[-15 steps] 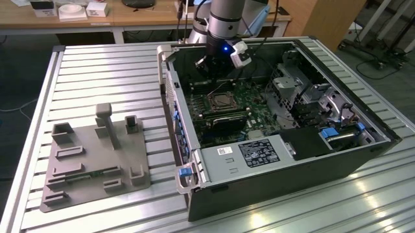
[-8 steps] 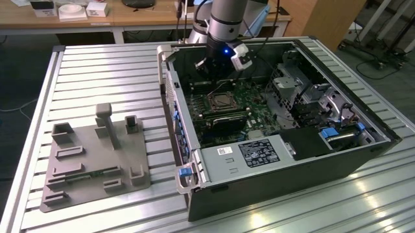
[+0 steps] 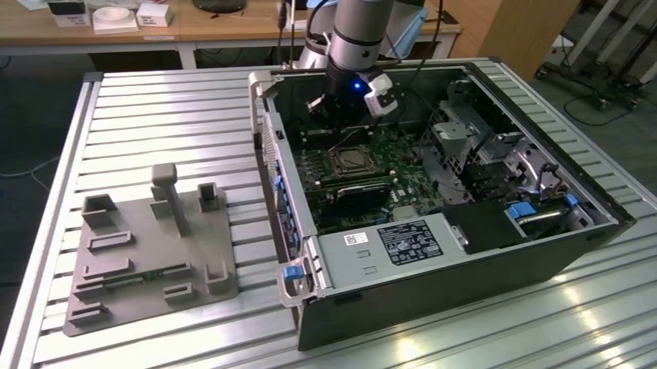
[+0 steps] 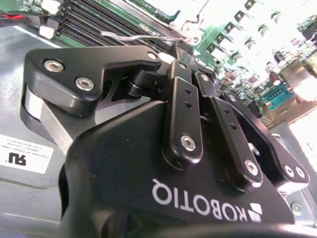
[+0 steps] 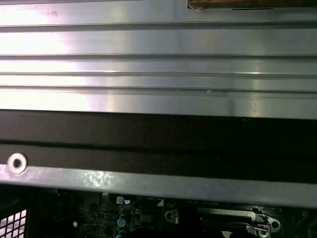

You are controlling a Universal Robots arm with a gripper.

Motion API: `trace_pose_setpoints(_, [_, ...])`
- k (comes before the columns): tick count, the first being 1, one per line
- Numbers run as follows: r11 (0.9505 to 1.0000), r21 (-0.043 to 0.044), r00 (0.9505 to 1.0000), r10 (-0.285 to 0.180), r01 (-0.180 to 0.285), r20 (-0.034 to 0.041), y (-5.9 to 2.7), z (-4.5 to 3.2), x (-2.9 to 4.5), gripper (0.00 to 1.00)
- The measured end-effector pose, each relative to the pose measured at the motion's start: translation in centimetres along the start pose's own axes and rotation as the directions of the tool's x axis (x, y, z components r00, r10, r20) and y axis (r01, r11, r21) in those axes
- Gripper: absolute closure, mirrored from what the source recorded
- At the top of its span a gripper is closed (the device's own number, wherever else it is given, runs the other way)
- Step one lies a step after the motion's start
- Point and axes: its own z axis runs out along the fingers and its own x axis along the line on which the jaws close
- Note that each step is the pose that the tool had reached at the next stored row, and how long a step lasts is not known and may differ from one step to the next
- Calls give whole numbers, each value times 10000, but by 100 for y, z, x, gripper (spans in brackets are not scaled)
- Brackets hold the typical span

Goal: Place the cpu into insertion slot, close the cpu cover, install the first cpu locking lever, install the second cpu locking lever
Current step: 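Install the first cpu locking lever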

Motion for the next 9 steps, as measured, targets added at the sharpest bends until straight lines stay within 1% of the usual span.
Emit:
trace_pose_setpoints(4, [9995, -308, 10000, -14, 14, 10, -17, 30, 3, 89])
trace_pose_setpoints(7, [9984, -555, 10000, -55, 56, 16, -20, 52, 3, 89])
trace_pose_setpoints(8, [9980, -629, 10000, -71, 72, 18, -20, 59, 2, 89])
trace_pose_setpoints(9, [9977, -676, 10000, -82, 83, 20, -21, 68, 2, 89])
